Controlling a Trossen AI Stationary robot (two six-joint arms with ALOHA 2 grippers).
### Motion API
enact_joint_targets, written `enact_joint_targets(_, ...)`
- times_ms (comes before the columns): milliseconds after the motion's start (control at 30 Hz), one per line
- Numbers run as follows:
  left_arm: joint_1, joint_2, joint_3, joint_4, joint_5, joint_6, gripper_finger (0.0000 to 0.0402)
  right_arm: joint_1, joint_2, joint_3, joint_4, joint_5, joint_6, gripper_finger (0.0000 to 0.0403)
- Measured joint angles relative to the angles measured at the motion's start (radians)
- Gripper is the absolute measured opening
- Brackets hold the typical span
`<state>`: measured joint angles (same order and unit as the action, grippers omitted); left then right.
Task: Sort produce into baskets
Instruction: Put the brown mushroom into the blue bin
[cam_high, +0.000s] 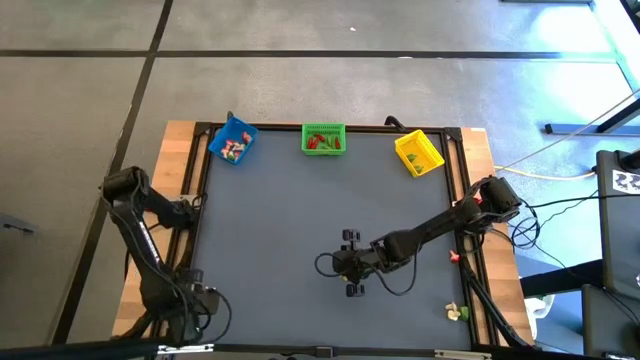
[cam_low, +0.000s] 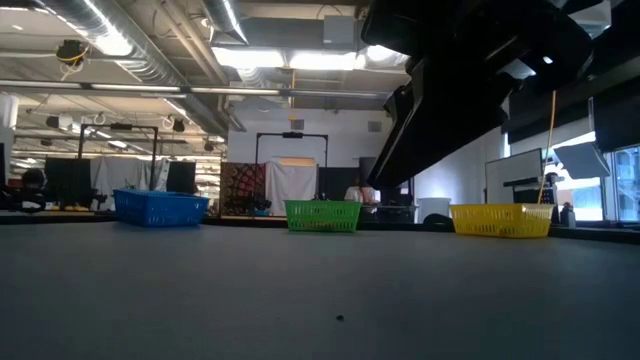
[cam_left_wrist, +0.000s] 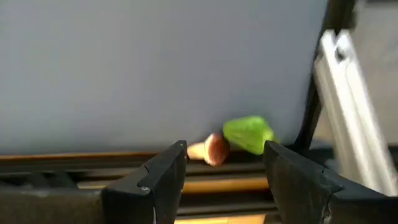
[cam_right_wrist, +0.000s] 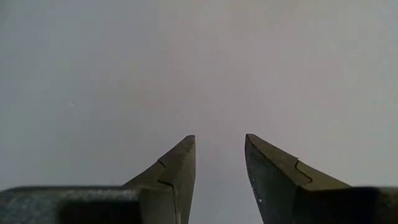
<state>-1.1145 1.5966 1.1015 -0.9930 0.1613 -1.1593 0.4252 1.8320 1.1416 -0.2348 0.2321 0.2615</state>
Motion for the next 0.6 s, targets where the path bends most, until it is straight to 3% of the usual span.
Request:
enact_joint_targets(133, 0.0, 0.067, 0.0, 0.001, 0.088, 0.057, 0.0207, 0.0, 0.0, 0.0, 0.001, 0.0, 0.0, 0.0138)
enact_joint_targets(600, -0.003, 0.211, 0.0, 0.0, 0.193, 0.211, 0.0207, 0.0, 0.0, 0.0, 0.002, 0.0, 0.001, 0.0138)
